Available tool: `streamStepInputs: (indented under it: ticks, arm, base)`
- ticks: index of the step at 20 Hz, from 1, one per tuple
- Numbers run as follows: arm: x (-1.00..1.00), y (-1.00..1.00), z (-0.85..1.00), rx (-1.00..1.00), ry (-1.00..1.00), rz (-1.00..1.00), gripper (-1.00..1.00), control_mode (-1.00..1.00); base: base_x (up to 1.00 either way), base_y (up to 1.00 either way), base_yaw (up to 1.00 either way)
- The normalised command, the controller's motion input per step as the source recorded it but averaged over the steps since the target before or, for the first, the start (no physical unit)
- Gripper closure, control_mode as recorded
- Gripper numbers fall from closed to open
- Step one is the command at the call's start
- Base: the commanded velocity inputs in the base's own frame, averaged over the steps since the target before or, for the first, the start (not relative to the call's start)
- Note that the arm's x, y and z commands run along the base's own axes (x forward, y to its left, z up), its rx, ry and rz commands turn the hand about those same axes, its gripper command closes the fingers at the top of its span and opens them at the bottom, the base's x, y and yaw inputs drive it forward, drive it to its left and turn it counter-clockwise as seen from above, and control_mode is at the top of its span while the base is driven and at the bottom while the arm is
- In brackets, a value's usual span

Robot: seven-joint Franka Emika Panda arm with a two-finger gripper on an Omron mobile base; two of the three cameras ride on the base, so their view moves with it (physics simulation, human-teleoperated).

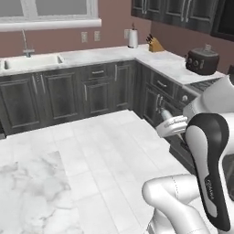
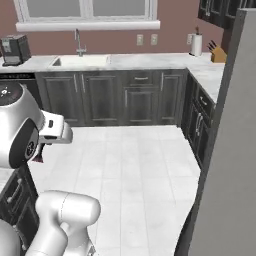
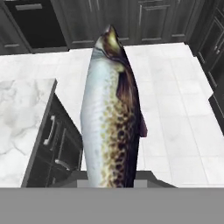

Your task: Take the fish from the fridge and place it on the digital scale on the counter by the fridge. Wait a few seconds for a reading, then move it to the plate on the dining counter.

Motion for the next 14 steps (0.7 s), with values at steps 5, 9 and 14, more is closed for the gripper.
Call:
streamStepInputs:
  ticks: [5,9,14]
  arm:
    - [0.0,0.0,0.0,0.0,0.0,0.0,1.0,1.0]
    - [0.0,0.0,0.0,0.0,0.0,0.0,1.0,1.0]
    - [0.0,0.0,0.0,0.0,0.0,0.0,1.0,1.0]
  base:
    - [1.0,-0.15,-0.29]
    - [0.9,-0.01,-0.47]
    - [0.52,0.0,-0.65]
